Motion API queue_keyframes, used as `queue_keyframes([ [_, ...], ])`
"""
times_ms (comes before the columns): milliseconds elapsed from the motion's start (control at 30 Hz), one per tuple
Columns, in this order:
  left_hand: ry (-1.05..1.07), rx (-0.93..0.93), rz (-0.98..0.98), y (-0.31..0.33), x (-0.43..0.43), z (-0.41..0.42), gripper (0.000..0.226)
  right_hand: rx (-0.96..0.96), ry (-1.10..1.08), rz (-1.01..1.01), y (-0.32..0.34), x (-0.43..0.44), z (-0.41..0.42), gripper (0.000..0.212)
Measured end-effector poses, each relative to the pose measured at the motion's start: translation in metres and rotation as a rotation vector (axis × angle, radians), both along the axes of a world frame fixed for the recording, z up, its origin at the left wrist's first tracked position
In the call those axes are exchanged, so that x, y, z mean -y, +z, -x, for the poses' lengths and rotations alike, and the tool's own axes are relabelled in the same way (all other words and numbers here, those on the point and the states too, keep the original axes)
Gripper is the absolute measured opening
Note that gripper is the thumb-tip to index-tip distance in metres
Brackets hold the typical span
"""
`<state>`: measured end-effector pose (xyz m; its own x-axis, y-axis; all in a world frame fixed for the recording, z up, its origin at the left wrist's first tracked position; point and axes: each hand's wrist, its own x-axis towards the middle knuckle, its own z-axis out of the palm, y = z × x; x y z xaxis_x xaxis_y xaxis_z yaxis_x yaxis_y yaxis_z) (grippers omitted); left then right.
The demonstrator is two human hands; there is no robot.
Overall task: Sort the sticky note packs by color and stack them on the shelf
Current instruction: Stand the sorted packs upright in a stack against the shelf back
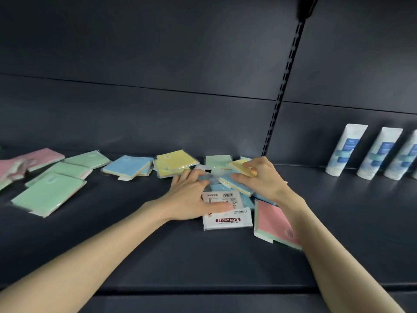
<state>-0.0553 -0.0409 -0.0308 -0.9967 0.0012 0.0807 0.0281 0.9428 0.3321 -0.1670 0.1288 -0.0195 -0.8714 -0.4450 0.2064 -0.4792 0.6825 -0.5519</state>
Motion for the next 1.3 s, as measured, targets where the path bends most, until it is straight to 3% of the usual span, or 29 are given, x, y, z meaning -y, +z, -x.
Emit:
queue_keyframes([
  [233, 0.040, 0.078, -0.084, 0.005, 0.008, -0.007, 0.055, 0.050, 0.073, -0.010, -0.009, 0.001, 0.001, 0.055],
  [567, 0.202, 0.097, -0.245, 0.008, 0.003, -0.011, 0.106, 0.042, 0.032, -0.018, 0.003, -0.004, -0.014, 0.074],
  [800, 0.163, 0.118, -0.469, 0.005, 0.017, -0.009, 0.098, 0.140, -0.049, -0.098, 0.004, -0.008, -0.026, 0.079],
  [933, 0.149, 0.174, -0.395, 0.009, 0.015, -0.012, 0.106, 0.170, -0.023, -0.027, -0.003, -0.010, -0.022, 0.085],
  [1067, 0.141, 0.195, -0.435, 0.013, 0.014, -0.015, 0.069, 0.186, 0.013, 0.054, -0.006, -0.009, -0.024, 0.079],
  [1200, 0.204, 0.113, -0.412, 0.007, 0.010, -0.013, 0.100, 0.217, 0.043, 0.188, -0.005, -0.009, -0.028, 0.072],
  [1300, 0.216, 0.085, -0.519, 0.006, 0.010, -0.012, 0.091, 0.215, 0.062, 0.213, -0.003, -0.008, -0.030, 0.067],
])
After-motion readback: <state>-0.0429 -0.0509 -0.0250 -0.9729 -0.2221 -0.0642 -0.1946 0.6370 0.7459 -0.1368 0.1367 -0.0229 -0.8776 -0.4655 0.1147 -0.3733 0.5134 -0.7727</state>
